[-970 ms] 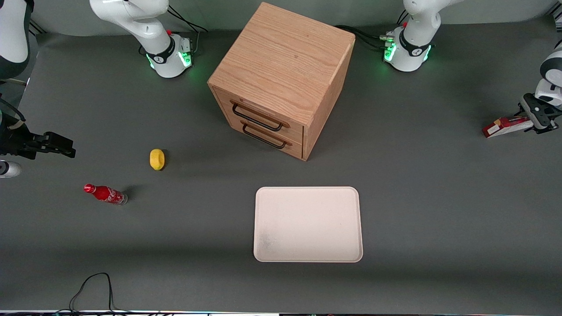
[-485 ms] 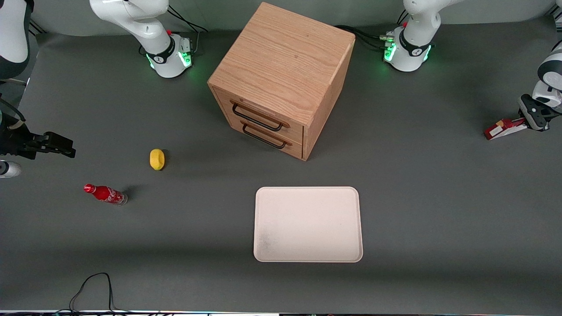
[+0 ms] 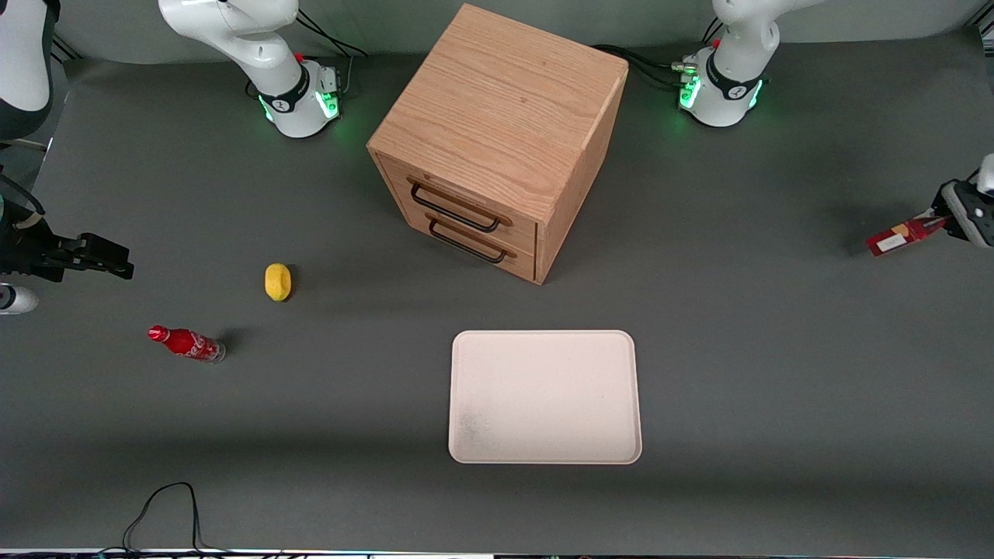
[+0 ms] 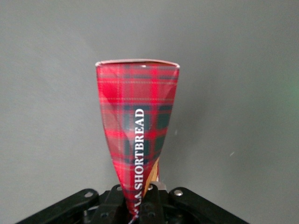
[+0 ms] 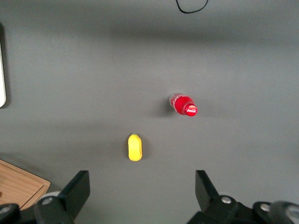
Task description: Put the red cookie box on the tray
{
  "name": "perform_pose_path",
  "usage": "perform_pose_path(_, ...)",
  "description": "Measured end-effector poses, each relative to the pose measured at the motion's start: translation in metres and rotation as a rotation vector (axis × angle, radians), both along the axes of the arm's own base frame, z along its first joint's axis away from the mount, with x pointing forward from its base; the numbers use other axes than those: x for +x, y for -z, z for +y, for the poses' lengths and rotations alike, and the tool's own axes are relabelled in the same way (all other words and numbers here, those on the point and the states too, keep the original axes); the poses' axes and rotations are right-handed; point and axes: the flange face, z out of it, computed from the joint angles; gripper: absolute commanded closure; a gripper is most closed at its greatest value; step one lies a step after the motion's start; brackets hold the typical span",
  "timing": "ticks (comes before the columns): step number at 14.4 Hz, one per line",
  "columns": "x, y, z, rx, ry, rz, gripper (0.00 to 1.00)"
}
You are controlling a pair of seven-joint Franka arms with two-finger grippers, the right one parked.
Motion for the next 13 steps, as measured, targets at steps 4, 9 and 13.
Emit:
perform_pose_path(4, 0.077, -0.100, -0.062, 0.049, -0.213, 0.027, 1.00)
perform_pose_path(9, 0.133, -0.208, -0.178, 0.131, -0.537, 0.042, 1.00)
perform_pose_path(13, 0.158, -0.219, -0.300, 0.132, -0.756, 0.071, 1.00)
